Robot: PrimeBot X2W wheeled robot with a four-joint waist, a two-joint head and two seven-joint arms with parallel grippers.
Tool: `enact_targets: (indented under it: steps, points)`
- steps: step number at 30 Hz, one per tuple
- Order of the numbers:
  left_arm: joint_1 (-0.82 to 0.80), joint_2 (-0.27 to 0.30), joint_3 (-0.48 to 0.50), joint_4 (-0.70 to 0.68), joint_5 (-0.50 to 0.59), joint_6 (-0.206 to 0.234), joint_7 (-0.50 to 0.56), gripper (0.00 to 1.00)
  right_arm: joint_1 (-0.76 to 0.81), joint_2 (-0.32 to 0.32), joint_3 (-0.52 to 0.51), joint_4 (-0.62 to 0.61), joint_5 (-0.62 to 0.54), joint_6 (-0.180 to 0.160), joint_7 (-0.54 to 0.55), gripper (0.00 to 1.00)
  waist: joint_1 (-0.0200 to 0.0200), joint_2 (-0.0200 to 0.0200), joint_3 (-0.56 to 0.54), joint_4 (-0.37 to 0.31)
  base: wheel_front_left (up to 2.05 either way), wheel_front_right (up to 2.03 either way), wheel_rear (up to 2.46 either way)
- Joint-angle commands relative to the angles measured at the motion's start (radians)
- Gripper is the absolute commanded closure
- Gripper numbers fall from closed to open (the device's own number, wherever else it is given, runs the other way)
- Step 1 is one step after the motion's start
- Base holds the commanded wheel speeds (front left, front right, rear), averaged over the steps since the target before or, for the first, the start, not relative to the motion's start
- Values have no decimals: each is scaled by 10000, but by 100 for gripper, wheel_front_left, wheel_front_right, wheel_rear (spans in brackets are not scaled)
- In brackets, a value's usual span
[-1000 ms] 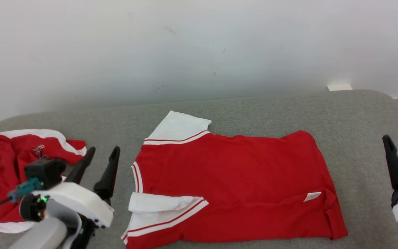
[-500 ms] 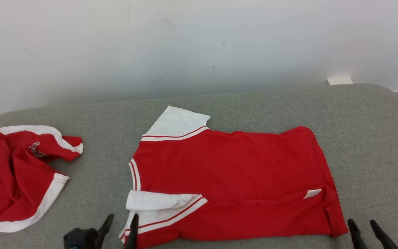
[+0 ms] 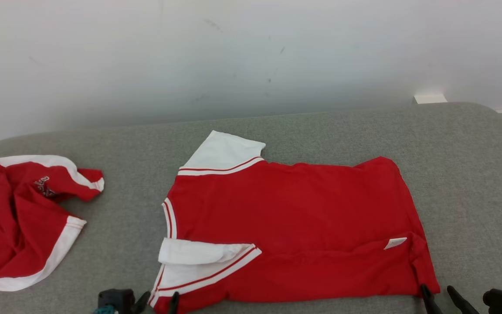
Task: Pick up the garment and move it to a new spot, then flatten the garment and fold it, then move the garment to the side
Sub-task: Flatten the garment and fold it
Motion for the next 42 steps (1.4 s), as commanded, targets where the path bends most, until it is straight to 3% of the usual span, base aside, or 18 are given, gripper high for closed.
enact_targets:
  steps: [1,7,8,9,10,12,13,21,27,34,42]
  points:
    - [-85,-47,25,107,-131,66,26,0,-173,23,52,119,-86,1,-56,0,0,0,12,6,0,0,0]
    - [-160,-153,-95,596,-269,-51,436,0,-574,103,479,738,54,1,73,0,0,0,37,60,0,0,0]
    - [-174,-170,-110,640,-288,-84,471,13,-618,104,530,825,101,1,69,0,0,0,39,79,0,0,0]
    - [-204,-185,-138,683,-289,-108,502,42,-653,103,598,913,135,1,71,29,0,0,39,99,0,0,0]
    - [-229,-204,-157,717,-290,-126,517,57,-684,95,657,997,158,1,29,53,0,0,36,118,0,0,0]
    - [-270,-225,-169,759,-309,-167,547,90,-767,60,725,1116,216,1,-74,90,0,0,22,151,0,0,0]
    - [-295,-228,-157,773,-316,-161,553,100,-814,32,742,1157,253,1,-151,100,0,0,17,165,0,0,0]
    - [-331,-113,-160,764,-370,-265,576,100,-1143,-253,973,1303,560,1,-612,100,0,0,-150,211,0,0,0]
    - [-212,173,-113,171,-342,-70,661,100,-960,-644,1063,748,909,0,-542,100,0,0,-371,249,0,0,0]
    - [395,958,-135,-1644,-339,574,1347,100,-24,-1375,809,-506,1455,-11,222,100,0,0,-553,361,0,0,0]
    - [1595,1821,-151,-3738,-430,1701,2068,100,1707,-1932,-34,-2183,1814,-12,1744,100,0,0,-535,416,0,0,0]
